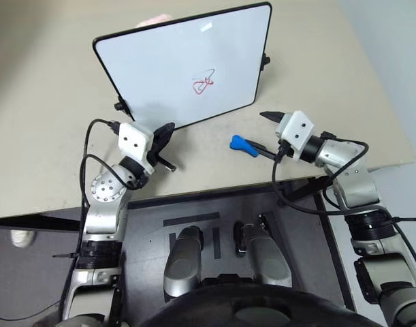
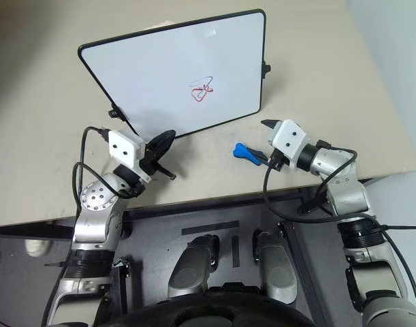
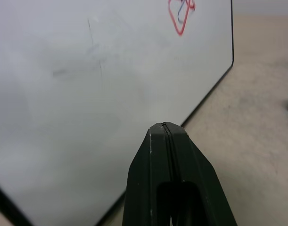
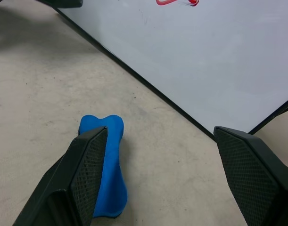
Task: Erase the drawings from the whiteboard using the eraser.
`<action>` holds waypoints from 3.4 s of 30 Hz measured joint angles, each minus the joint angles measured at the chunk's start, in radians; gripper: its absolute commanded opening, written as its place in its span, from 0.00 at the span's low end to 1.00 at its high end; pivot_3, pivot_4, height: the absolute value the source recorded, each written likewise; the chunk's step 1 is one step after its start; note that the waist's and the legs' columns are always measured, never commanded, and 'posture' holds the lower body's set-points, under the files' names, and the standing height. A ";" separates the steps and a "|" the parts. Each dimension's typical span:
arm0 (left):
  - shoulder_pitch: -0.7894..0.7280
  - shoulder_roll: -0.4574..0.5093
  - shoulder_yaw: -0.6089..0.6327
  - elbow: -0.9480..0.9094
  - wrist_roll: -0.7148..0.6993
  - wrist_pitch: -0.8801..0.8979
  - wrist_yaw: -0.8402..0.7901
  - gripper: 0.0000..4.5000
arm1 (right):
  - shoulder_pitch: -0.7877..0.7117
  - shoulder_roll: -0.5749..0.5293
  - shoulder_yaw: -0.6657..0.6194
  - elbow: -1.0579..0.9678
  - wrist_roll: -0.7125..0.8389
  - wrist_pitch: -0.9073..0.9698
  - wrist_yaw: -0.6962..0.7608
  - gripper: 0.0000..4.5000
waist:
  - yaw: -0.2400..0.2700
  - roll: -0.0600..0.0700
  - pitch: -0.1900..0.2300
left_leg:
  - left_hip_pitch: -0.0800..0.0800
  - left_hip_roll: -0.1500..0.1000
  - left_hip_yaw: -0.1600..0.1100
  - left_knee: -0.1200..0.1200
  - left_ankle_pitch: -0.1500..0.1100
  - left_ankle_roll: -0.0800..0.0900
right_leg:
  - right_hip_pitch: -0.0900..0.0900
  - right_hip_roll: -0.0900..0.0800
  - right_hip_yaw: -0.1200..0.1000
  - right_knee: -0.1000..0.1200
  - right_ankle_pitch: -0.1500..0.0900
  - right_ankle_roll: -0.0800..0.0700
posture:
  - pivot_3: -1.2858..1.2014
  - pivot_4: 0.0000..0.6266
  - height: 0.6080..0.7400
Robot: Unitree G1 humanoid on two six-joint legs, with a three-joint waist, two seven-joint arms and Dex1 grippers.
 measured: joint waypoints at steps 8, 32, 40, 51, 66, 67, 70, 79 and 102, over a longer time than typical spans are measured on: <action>-0.026 -0.010 -0.002 0.018 0.002 -0.001 -0.011 0.00 | 0.008 -0.002 -0.001 -0.009 -0.002 0.001 -0.005 0.84 | 0.000 0.000 0.000 | 0.000 0.000 0.000 -0.001 0.000 0.000 | -0.001 0.000 0.000 0.000 0.000 0.000 | 0.52 0.24 1.00; -0.002 -0.087 -0.047 0.040 0.014 -0.030 0.016 0.00 | 0.067 -0.032 0.030 -0.120 0.038 0.129 0.069 0.84 | -0.001 0.000 0.000 | 0.000 0.000 0.000 0.000 0.000 0.000 | 0.000 0.001 0.000 -0.001 -0.002 0.004 | 0.52 0.24 1.00; 0.016 -0.089 -0.047 0.022 0.014 -0.030 0.031 0.00 | 0.067 -0.009 0.087 -0.124 0.034 0.136 0.074 0.84 | 0.000 0.000 0.000 | 0.000 0.000 0.000 0.000 0.000 0.000 | 0.000 0.001 0.000 -0.001 -0.002 0.005 | 0.52 0.24 1.00; 0.015 -0.092 -0.059 0.022 0.013 -0.029 0.033 0.00 | 0.045 0.012 0.116 -0.049 0.013 0.132 0.071 0.65 | 0.000 0.000 0.000 | 0.000 0.000 0.000 0.000 0.000 0.000 | 0.000 0.001 0.000 -0.001 -0.001 0.003 | 0.52 0.24 1.00; 0.029 -0.090 -0.056 0.018 0.010 -0.030 0.034 0.00 | 0.007 0.020 0.111 -0.001 -0.018 0.101 0.053 0.01 | -0.001 0.000 0.000 | 0.001 0.000 0.000 0.000 0.000 0.000 | 0.001 0.001 0.000 -0.001 -0.001 0.002 | 0.52 0.24 1.00; 0.031 -0.089 -0.056 0.018 0.010 -0.030 0.035 0.00 | 0.006 0.020 0.111 0.001 -0.023 0.095 0.053 0.01 | -0.001 0.000 0.000 | 0.001 0.000 0.000 0.000 0.000 0.000 | 0.001 0.001 0.000 -0.001 -0.001 0.003 | 0.52 0.24 1.00; 0.033 -0.090 -0.047 0.018 0.009 -0.032 0.040 0.00 | 0.005 0.020 0.111 0.007 -0.035 0.066 0.045 0.01 | -0.001 0.000 0.000 | 0.001 0.000 0.000 0.000 0.000 0.000 | 0.001 0.001 0.000 -0.001 -0.001 0.003 | 0.52 0.24 1.00; 0.032 -0.091 -0.029 0.018 0.009 -0.059 0.057 0.00 | -0.139 0.053 0.064 0.015 -0.057 -0.128 -0.030 0.01 | -0.002 0.000 0.000 | 0.001 0.001 0.000 0.000 0.000 0.000 | 0.000 0.001 0.000 -0.001 0.001 -0.001 | 0.52 0.24 1.00; 0.012 -0.095 -0.035 0.038 0.011 -0.077 0.063 0.00 | -0.550 0.294 0.178 1.002 -0.371 -0.855 -0.289 0.01 | -0.002 0.001 0.000 | -0.004 0.002 -0.001 -0.002 -0.002 -0.003 | -0.008 0.001 0.000 0.000 0.005 -0.006 | 0.52 0.24 1.00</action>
